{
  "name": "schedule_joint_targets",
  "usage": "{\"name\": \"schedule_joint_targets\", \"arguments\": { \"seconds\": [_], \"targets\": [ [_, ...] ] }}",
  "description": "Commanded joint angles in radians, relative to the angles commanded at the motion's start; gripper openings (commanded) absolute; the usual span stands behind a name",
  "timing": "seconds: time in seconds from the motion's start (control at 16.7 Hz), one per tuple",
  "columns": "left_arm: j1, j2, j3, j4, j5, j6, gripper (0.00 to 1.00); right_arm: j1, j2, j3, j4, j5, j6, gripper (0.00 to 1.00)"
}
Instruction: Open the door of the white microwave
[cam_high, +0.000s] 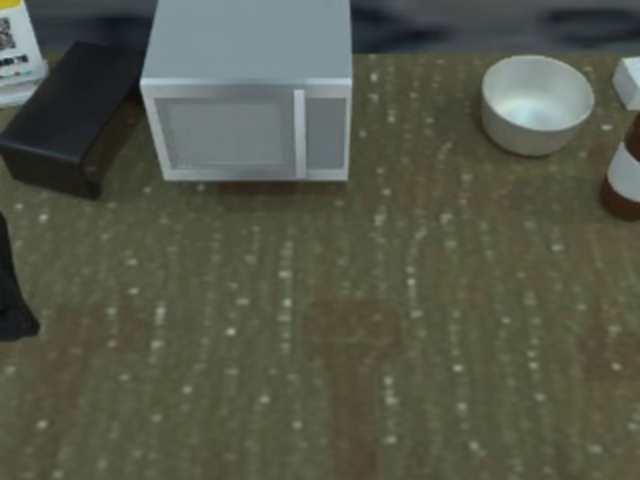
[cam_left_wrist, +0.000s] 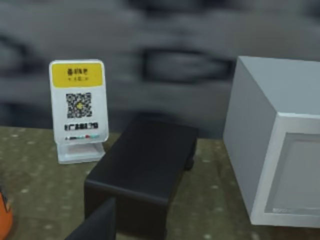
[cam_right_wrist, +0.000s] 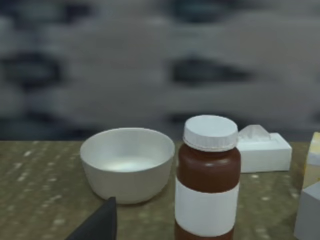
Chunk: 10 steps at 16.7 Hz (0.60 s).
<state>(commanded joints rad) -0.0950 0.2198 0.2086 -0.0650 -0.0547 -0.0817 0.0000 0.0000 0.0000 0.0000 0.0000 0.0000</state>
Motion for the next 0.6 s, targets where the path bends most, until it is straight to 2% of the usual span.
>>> {"name": "schedule_joint_targets", "arguments": {
  "seconds": [0.24,0.6],
  "targets": [
    [-0.121,0.353,0.274,-0.095,-0.076,-0.102,1.00,0.000,0.000,0.000,0.000,0.000,0.000,1.00],
    [-0.325,1.019,0.719,-0.266,-0.202,-0.268,1.00,0.000,0.000,0.000,0.000,0.000,0.000,1.00]
  ]
}}
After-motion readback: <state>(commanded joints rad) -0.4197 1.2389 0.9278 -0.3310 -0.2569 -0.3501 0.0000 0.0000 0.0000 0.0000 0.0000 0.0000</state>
